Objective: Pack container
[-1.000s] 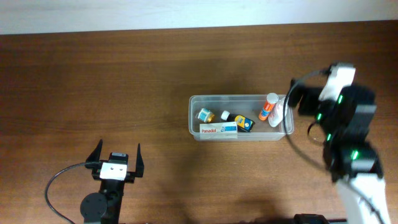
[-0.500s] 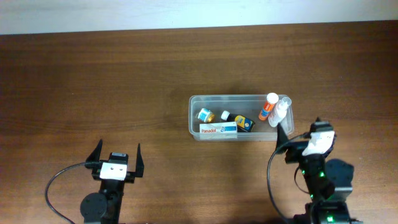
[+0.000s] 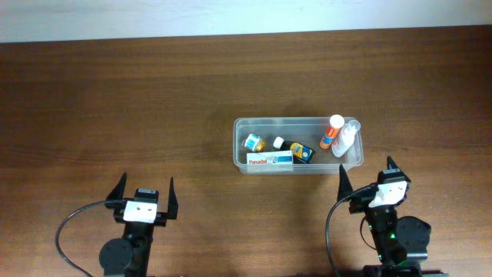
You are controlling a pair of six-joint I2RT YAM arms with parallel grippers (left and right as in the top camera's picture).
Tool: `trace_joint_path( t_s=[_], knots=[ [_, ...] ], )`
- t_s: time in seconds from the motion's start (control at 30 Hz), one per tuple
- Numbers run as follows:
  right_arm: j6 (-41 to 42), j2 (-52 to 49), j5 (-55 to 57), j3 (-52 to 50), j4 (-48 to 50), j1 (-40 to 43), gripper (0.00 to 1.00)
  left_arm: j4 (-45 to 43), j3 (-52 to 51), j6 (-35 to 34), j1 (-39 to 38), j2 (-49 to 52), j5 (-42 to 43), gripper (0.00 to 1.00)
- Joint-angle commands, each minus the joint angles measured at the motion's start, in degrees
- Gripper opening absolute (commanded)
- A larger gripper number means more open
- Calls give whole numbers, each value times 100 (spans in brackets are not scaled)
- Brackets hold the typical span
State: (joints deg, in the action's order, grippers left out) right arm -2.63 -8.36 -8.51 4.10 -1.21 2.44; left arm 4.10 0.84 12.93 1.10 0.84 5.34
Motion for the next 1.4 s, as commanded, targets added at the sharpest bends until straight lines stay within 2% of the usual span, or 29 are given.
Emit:
trace_joint_path(
  t_s=[0.0,0.27,1.37],
  knots=[
    [-35,201,-76,-170,22,-55,98,7,-35,85,24,-55,-44,99],
    [-42,813,-74,-378,-166,-55,98,7,-35,85,24,-55,-44,99],
    [-122,817,-74,-378,-238,-55,98,7,-35,85,24,-55,-44,99]
  ],
)
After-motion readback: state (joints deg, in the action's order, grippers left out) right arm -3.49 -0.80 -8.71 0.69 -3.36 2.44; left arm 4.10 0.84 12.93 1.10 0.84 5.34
